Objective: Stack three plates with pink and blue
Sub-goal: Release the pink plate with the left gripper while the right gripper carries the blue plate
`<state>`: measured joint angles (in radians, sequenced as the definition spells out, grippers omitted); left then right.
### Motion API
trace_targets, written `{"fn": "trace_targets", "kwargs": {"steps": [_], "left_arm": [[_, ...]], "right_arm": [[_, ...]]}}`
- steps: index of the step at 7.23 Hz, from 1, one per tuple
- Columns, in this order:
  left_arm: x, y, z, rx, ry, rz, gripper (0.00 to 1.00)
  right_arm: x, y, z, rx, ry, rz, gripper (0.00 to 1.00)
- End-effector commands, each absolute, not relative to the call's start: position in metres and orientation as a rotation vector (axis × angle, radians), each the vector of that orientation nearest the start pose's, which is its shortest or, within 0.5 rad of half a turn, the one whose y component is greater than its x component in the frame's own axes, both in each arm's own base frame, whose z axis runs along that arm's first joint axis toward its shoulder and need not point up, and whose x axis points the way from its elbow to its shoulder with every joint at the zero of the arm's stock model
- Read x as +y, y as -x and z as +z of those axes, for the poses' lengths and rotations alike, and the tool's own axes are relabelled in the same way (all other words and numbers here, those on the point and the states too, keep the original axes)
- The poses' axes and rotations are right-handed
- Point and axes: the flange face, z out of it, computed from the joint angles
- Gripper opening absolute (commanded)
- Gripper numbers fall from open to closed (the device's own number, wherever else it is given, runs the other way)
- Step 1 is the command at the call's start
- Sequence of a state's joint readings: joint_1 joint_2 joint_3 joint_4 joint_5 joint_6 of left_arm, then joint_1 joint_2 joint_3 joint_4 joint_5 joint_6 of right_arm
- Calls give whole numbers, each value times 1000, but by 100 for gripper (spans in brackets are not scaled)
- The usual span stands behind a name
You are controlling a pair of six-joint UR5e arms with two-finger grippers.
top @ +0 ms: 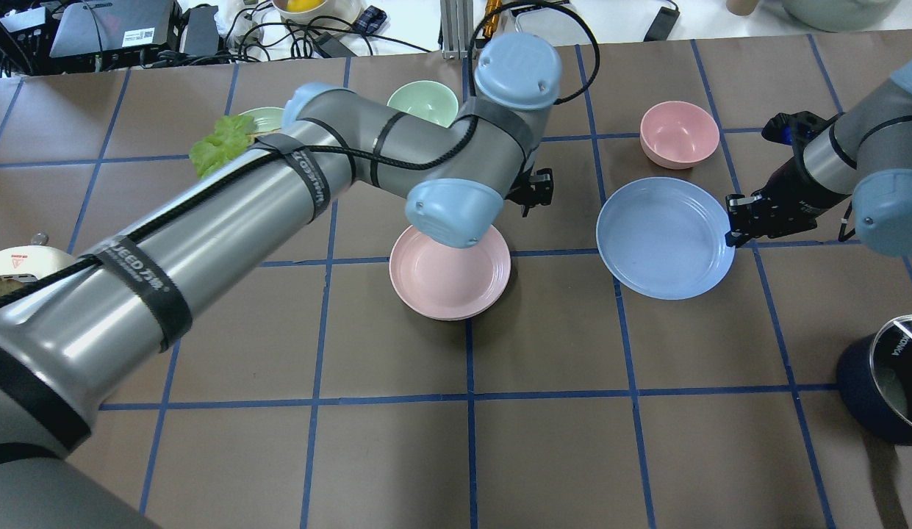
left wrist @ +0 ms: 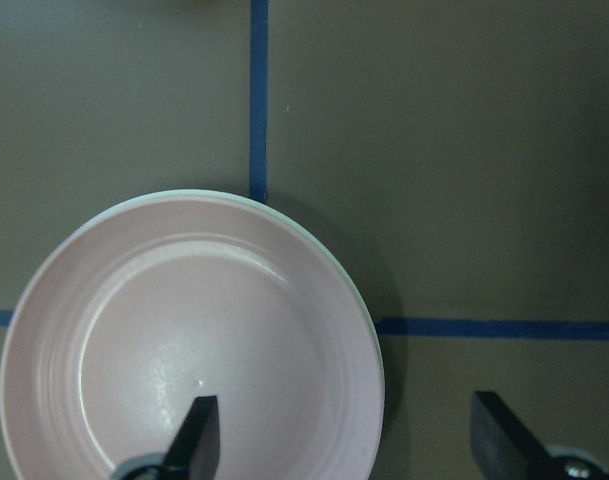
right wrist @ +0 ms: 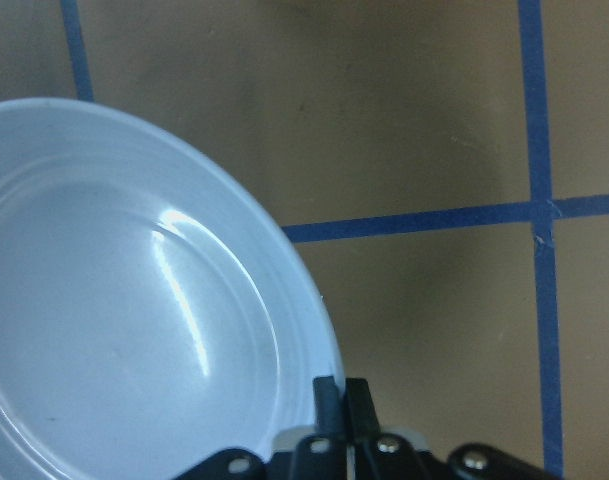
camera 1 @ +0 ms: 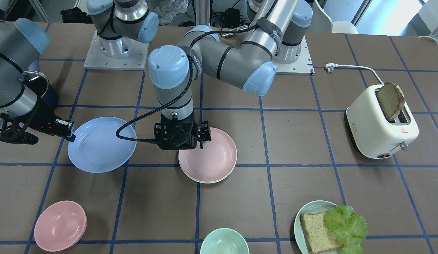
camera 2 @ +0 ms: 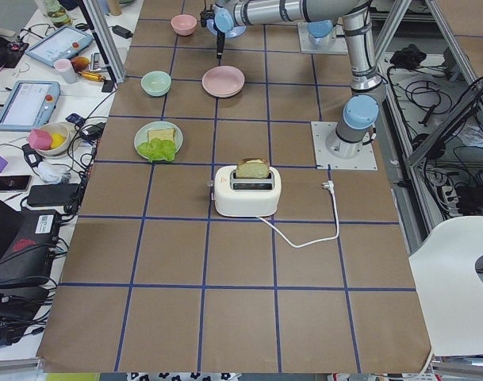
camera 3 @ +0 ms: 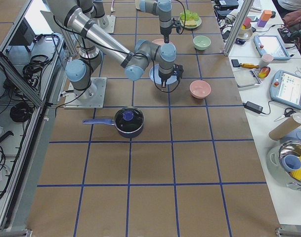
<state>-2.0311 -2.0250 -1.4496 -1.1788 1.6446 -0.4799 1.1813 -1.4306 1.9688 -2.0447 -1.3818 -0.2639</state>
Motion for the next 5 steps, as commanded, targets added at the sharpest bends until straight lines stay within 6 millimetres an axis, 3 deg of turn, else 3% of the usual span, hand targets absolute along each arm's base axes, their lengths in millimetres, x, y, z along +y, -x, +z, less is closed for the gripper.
{"fn": "trace_targets", "kwargs": {"steps": [1, 2, 3, 5], "left_arm": [[-533, 333, 395, 3155, 77, 26, 100], [-526, 287, 430, 3159, 88, 82, 100], [-512, 258, 461, 3169, 119, 104, 100], [-480, 240, 511, 3175, 144, 0, 100]], "right_arm": [[-517, -17, 285, 2996, -218, -10, 0], [-516, -46, 285, 2996, -345, -13, 0], [-513, -86, 286, 2989, -389, -5, 0], [-509, -160, 305, 2967, -485, -61, 0]]}}
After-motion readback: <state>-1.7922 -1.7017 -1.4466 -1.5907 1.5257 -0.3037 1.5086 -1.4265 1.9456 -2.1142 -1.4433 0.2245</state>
